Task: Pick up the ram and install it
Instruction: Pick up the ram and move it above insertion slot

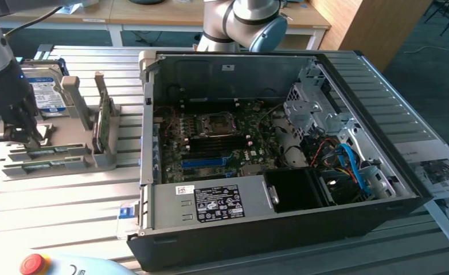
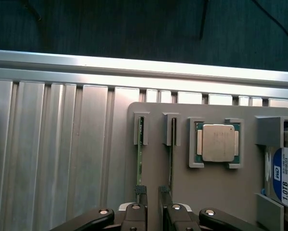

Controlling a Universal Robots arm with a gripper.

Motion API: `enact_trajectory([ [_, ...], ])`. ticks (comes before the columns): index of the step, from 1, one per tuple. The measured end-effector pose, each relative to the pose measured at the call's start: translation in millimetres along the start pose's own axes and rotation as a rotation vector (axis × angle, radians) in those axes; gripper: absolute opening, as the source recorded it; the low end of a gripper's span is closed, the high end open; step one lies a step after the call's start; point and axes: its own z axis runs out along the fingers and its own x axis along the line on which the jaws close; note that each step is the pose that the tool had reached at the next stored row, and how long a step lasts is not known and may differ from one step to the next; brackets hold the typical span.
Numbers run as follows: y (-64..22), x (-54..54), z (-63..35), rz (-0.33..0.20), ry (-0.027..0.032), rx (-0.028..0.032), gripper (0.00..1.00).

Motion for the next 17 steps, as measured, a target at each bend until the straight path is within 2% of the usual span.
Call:
enact_trajectory([
  [10, -0.4, 0.2, 8.4, 0.0, 0.0, 0.0, 0.24],
  [17, -0.3, 0.3, 8.8, 0.0, -0.0001, 0.0001, 0.24],
])
